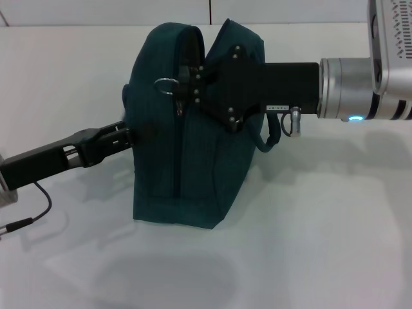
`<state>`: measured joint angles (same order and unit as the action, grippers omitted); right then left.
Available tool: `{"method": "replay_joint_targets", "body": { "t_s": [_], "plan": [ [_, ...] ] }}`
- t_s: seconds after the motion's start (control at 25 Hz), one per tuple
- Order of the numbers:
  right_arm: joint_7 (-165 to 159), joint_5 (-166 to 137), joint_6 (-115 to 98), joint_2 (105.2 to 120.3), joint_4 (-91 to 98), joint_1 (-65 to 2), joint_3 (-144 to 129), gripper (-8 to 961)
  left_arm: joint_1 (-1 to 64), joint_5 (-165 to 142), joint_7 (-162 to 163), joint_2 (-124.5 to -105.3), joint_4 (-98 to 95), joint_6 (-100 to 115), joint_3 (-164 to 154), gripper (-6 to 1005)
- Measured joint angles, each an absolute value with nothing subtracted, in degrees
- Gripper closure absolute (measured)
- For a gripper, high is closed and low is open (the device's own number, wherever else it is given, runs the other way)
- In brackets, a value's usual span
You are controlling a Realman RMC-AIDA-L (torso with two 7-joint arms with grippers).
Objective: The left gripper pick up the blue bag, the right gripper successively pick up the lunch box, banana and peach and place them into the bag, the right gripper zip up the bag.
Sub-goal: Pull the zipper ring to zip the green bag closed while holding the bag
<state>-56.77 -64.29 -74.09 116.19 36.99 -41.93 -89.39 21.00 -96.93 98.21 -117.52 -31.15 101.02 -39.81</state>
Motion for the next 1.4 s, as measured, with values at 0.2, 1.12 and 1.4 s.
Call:
{"method": "replay_joint_targets", "body": {
  "t_s": [0.2, 1.12, 1.4],
  "plan": [
    [-56.78, -63.96, -74.32, 116.19, 36.99, -41.62, -89.39, 931, 21.00, -96.70, 98.48, -117.68, -30.98, 101.02, -39.64, 529],
    [-67.63, -53.84, -75.08, 115.98, 32.57, -38.31, -91.20, 930, 21.84, -96.62, 98.12, -118.56, -30.94, 100.86, -39.81, 928],
    [-69.73, -52.64, -76.34, 115.84, 31.07, -38.70, -91.29, 930, 22.38, -97.06, 98.02, -119.05, -30.94, 100.89, -39.96, 942]
  ]
}}
